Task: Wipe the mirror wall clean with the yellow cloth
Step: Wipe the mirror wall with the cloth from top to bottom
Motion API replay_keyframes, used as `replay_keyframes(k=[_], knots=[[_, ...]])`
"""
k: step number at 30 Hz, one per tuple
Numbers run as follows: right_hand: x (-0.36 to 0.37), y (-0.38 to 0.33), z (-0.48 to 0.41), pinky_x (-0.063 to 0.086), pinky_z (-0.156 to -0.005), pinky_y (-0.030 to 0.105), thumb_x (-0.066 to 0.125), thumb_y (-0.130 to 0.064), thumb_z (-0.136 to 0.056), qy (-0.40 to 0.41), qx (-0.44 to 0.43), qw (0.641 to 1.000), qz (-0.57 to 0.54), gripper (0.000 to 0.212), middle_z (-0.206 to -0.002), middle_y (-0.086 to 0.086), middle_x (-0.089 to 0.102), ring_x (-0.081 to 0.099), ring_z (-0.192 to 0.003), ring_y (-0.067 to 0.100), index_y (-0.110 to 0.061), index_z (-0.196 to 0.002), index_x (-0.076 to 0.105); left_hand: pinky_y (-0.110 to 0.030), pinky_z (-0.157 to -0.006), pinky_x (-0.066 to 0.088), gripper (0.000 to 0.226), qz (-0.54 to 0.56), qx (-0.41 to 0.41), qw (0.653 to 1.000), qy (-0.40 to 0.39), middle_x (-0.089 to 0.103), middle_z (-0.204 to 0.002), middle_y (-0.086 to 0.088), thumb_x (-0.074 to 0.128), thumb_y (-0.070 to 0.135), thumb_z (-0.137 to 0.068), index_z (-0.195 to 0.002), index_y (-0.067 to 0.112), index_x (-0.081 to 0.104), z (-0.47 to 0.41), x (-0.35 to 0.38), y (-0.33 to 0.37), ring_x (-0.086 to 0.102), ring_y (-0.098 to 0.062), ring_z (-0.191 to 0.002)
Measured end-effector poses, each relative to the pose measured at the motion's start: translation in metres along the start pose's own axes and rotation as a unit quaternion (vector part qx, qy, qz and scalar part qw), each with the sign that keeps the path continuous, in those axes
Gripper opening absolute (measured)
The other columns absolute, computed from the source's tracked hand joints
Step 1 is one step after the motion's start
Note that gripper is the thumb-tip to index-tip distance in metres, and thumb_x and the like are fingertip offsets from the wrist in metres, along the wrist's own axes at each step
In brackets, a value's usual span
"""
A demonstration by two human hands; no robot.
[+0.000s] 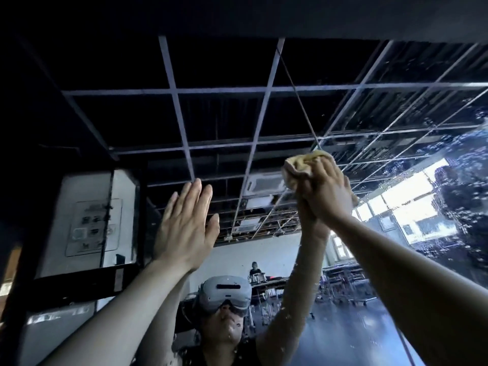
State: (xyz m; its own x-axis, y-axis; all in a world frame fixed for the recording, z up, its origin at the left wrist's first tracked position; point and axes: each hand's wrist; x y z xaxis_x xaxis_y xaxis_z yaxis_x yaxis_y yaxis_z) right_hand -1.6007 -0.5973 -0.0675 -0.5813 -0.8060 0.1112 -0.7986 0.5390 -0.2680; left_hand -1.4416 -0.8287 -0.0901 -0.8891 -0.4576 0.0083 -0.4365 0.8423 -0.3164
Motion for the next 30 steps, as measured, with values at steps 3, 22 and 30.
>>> replay_keyframes(k=[3,22,30], knots=[[-0.006,0.001,0.026,0.025,-0.111,0.046,0.035,-0.048,-0.082,0.025,0.028,0.999,-0.036,0.055,-0.143,0.006,0.043,0.034,-0.134,0.026,-0.017,-0.125,0.050,-0.033,-0.116,-0.003,0.063,-0.001,0.000,1.000,0.002,0.009,-0.156,-0.005,0.010,0.047,-0.093,-0.147,0.014,0.012,0.000,0.002,0.001,0.004,-0.016,-0.144],[0.023,-0.109,0.097,0.004,-0.114,0.030,0.023,-0.055,-0.087,-0.068,-0.123,0.988,-0.059,0.061,-0.154,-0.004,0.028,0.016,-0.144,0.017,-0.033,-0.141,0.041,-0.029,-0.116,-0.001,0.062,0.053,0.010,0.998,-0.022,0.021,-0.154,-0.008,0.011,0.037,-0.093,-0.146,0.006,0.024,0.020,-0.009,-0.006,0.015,-0.018,-0.143],[0.029,-0.133,0.114,-0.003,-0.117,0.036,0.024,-0.044,-0.084,-0.043,0.087,0.993,-0.071,0.065,-0.159,-0.001,0.014,0.003,-0.146,0.017,-0.029,-0.147,0.028,-0.032,-0.112,0.012,0.058,-0.027,0.112,0.988,-0.103,0.032,-0.150,-0.007,0.010,0.040,-0.100,-0.143,0.009,0.034,0.083,-0.035,-0.060,0.029,-0.019,-0.138]])
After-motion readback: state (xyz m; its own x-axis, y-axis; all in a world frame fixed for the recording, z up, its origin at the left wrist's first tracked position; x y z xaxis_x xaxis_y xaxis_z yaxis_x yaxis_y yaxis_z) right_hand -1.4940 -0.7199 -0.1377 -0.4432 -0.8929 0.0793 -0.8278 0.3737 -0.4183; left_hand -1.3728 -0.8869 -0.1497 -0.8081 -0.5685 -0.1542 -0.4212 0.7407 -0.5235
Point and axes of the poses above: each hand's wrist, its own z-axis away from the middle knuckle, its own x-axis out of the palm, y = z × x
